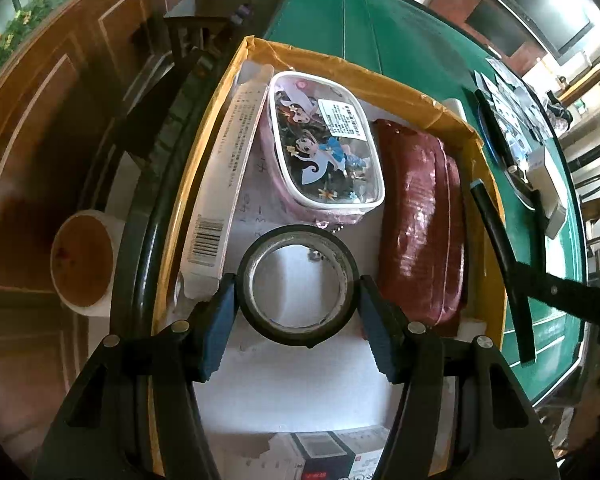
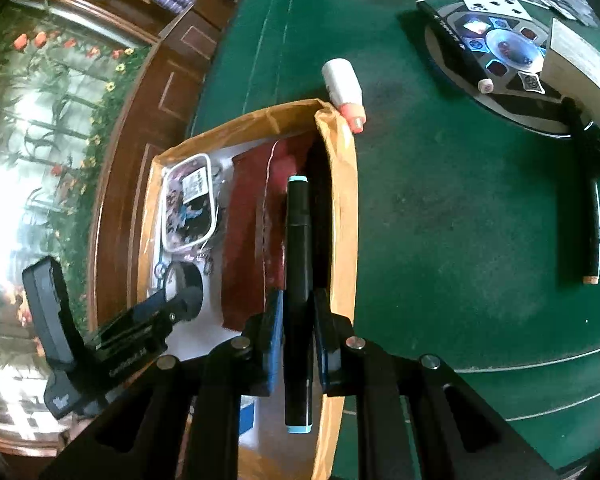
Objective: Organize objects
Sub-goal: 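Lower the tape roll and marker into the tray and open both tools, then lift both tools from the tray and reach the left tool toward another black marker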
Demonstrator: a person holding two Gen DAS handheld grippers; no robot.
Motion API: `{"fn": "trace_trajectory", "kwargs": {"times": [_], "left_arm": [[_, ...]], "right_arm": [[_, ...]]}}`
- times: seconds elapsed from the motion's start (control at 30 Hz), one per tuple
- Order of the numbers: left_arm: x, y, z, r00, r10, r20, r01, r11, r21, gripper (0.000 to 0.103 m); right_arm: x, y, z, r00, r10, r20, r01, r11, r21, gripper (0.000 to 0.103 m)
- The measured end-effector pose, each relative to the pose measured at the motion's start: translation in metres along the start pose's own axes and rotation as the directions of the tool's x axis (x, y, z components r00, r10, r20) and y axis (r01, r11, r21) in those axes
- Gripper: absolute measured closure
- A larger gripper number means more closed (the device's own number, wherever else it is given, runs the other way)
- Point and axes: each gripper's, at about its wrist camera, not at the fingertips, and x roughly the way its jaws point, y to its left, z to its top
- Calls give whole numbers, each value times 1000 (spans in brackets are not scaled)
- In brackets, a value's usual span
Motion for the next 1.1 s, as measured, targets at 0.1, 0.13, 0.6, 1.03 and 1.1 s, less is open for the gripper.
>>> {"fn": "trace_trajectory", "kwargs": {"times": [0.1, 0.13, 0.6, 1.03, 1.1], "left_arm": [[1, -1, 2, 1000, 4, -2, -4, 1000, 4, 44], [2, -2, 2, 1000, 5, -4, -5, 1000, 6, 44], [5, -9, 1, 1000, 19, 0, -19, 1000, 1, 43], [-16, -22, -4, 998, 18, 52, -16, 999, -46, 32], [-24, -31, -8, 997, 21, 69, -18, 999, -37, 32]], "right_arm": [[7, 2, 9, 1000, 9, -7, -9, 999, 33, 90], [8, 2, 12, 1000, 7, -8, -7, 999, 38, 90], [15, -5, 28, 999, -31, 19, 30, 998, 51, 89], [-26, -20, 8, 993, 1, 117, 1, 1000, -19, 40], [-36, -25, 2, 989, -16, 149, 23, 999, -43, 34]]}}
